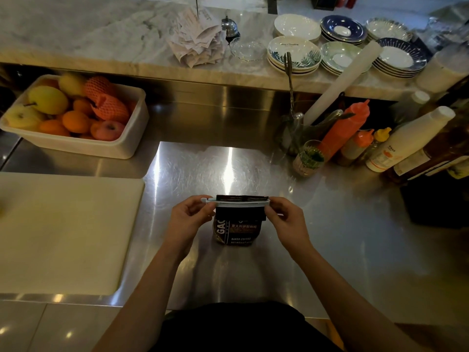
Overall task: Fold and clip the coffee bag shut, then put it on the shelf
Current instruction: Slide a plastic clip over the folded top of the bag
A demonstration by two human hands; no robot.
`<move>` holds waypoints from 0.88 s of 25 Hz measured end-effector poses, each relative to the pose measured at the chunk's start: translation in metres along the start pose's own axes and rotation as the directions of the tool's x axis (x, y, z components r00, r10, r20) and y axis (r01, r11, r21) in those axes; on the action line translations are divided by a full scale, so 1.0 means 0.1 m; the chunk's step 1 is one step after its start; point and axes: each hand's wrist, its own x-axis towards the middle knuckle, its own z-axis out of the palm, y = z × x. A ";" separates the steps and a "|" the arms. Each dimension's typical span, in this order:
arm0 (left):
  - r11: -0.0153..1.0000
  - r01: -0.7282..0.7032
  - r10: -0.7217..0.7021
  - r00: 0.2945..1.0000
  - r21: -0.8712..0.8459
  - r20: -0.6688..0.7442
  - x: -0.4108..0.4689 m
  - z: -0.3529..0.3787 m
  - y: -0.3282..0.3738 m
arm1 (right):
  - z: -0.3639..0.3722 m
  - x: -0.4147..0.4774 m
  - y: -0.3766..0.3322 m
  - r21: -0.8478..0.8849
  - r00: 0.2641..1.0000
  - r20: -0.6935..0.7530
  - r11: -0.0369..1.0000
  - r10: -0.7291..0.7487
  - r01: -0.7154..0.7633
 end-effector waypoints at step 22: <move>0.996 -0.060 0.030 0.919 0.062 0.393 -0.17 0.58 0.36 | -0.19 -0.99 -0.23 0.408 0.815 -0.547 0.911 0.193 0.058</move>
